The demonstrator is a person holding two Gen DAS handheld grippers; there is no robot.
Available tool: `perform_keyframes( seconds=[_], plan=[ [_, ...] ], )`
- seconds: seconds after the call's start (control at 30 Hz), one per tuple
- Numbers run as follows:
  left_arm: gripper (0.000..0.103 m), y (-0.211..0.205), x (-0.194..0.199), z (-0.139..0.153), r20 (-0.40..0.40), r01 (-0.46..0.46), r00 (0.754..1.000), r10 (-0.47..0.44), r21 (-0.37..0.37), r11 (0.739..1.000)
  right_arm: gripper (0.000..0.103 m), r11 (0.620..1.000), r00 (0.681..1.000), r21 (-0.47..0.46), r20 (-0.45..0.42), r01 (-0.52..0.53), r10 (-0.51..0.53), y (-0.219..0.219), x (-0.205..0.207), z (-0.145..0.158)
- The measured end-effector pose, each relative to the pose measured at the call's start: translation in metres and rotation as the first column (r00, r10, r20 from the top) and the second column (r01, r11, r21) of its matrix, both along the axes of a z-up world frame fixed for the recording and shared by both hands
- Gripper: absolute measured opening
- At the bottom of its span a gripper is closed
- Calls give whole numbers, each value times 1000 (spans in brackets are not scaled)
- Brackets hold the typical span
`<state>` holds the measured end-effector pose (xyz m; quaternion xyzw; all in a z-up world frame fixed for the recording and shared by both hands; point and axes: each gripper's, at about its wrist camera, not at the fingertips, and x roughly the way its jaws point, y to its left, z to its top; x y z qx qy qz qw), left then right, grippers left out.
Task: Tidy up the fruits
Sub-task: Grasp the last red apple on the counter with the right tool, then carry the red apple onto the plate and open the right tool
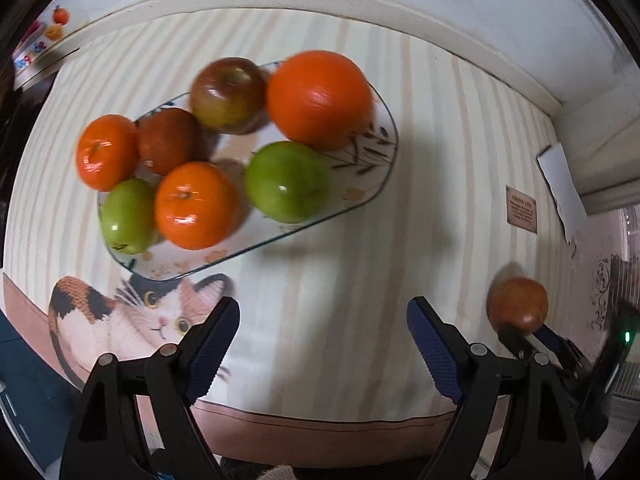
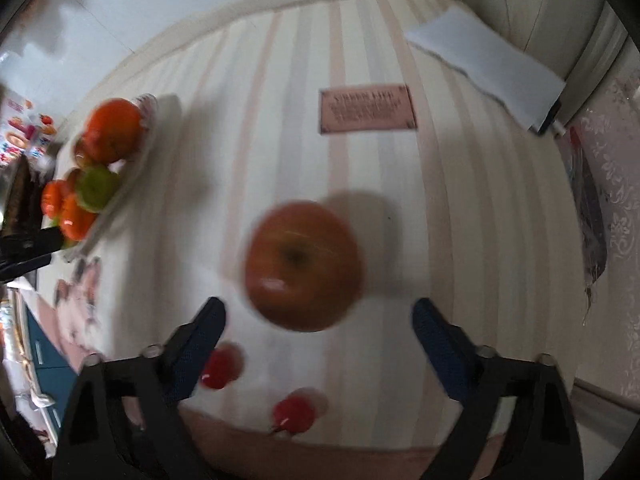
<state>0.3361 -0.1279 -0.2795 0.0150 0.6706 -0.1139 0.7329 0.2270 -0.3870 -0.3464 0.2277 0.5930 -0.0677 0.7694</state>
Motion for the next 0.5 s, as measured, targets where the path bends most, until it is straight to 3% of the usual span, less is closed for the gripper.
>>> perform_keyframes(
  seconds=[0.2,0.33,0.5],
  plan=[
    [86,-6,8,-8,1,6,1000,-6,6,1000,89,1000,999,-7,48,-6,6,7,18,-1],
    [85,-9,10,-12,4,4,1000,-4,7,1000,69,999,998,-35,54,-35,37,18,34,-4],
    [86,-5,4,-18,-8,3,1000,-3,2,1000,68,994,996,-63,8,-88,89,27,38,-4]
  ],
)
